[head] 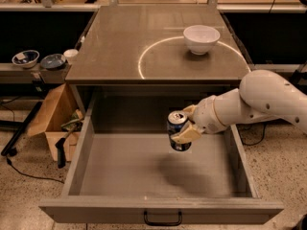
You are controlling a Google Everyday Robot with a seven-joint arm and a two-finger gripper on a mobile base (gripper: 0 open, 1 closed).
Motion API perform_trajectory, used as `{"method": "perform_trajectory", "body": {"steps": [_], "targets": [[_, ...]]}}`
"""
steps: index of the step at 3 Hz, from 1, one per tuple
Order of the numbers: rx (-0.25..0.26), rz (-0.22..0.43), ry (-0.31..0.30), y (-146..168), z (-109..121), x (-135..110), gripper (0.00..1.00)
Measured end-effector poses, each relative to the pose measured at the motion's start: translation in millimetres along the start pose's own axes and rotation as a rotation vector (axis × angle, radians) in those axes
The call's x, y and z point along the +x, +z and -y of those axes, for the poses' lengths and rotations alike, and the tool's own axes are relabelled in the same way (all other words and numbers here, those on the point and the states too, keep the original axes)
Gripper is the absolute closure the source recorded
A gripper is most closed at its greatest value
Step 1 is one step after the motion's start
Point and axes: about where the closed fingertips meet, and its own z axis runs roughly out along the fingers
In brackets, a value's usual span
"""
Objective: Place pepsi can into top drawer
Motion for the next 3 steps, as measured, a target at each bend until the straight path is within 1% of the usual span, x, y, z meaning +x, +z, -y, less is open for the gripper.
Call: {"method": "perform_trajectory", "body": {"steps": [1,3], "targets": [[-0.014,-0.001,0.052,13.0,-2.1,17.2,1.00],[-0.031,0.002,0.105,30.1,0.7,39.1,1.00]]}}
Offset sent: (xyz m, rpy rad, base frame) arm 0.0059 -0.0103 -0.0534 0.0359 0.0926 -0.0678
